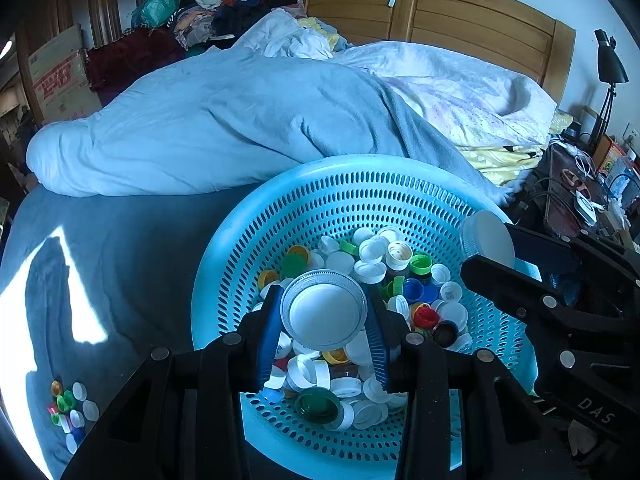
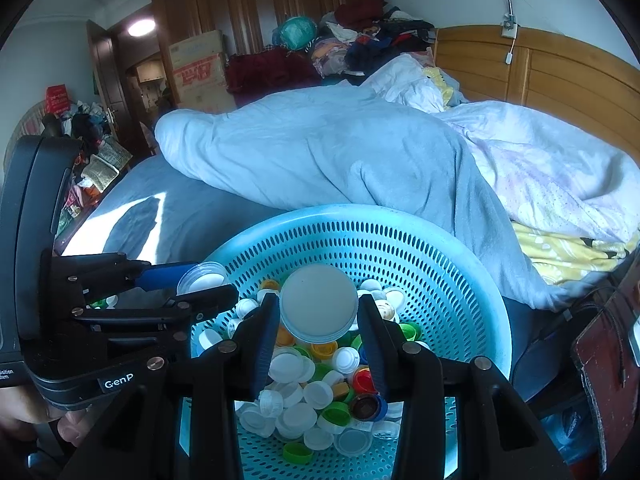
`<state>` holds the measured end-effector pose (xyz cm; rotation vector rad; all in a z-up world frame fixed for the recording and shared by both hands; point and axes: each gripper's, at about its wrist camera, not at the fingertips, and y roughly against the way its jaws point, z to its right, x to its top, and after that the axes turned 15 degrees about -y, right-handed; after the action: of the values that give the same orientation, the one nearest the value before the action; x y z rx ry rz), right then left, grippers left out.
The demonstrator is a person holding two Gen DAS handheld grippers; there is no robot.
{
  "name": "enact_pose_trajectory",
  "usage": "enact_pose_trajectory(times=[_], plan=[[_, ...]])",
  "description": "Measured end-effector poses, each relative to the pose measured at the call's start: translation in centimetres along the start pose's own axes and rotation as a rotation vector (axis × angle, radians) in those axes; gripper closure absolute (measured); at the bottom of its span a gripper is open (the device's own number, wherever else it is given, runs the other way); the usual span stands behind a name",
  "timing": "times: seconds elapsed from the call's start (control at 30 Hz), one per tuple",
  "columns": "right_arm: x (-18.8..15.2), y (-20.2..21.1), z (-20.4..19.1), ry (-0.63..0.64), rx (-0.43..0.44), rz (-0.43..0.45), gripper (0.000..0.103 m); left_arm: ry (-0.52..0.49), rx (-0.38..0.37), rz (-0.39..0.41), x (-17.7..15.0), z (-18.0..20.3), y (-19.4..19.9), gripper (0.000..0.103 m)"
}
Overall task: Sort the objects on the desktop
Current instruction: 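Carry both white caps over the blue basket and open both tools, then grasp a white cap with the left tool while the right tool grasps a blue cap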
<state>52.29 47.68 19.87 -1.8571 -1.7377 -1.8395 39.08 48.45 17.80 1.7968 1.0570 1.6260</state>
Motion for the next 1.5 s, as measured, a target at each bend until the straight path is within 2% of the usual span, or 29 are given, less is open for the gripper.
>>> enact_pose_trajectory(times=[0.37,0.5,0.57,0.63,0.9,1.0,1.1,1.17,1.37,1.43,1.5], plan=[[-0.1,0.0,-0.2,0.004,-0.005,0.0,0.059,0.004,0.002,0.003,0.0,-0.1,0.1,0.069],[-0.1,0.0,-0.3,0.003,-0.007,-0.001,0.056,-0.003,0.034,0.001,-0.1,0.0,0.1,0.068],[-0.1,0.1,-0.3,0.003,-0.011,0.006,0.051,0.001,0.04,0.003,-0.1,-0.2,0.2,0.062],[0.0,0.2,-0.3,0.002,-0.011,0.008,0.05,0.004,0.059,0.01,-0.2,-0.4,0.4,0.054],[-0.1,0.6,-1.8,0.019,-0.005,0.016,0.047,0.037,0.075,0.02,-1.1,-1.9,1.2,0.054],[-0.3,0.9,-3.0,0.03,0.022,0.022,0.047,0.064,0.072,0.039,-2.6,-3.5,2.0,0.054],[-1.0,0.9,-4.7,0.058,0.055,0.022,0.04,0.125,0.087,0.062,-6.7,-6.9,3.1,0.053],[-1.8,0.4,-5.9,0.08,0.08,0.005,0.038,0.171,0.14,0.052,-11.4,-10.2,3.6,0.053],[-4.6,-2.4,-10.5,0.156,0.156,-0.085,0.037,0.432,0.281,-0.071,-28.0,-20.6,4.8,0.053],[-5.6,-3.3,-12.2,0.183,0.178,-0.113,0.038,0.521,0.317,-0.112,-32.8,-23.4,5.2,0.053],[-6.6,-4.5,-13.8,0.21,0.193,-0.147,0.037,0.587,0.319,-0.122,-35.9,-25.3,5.2,0.053]])
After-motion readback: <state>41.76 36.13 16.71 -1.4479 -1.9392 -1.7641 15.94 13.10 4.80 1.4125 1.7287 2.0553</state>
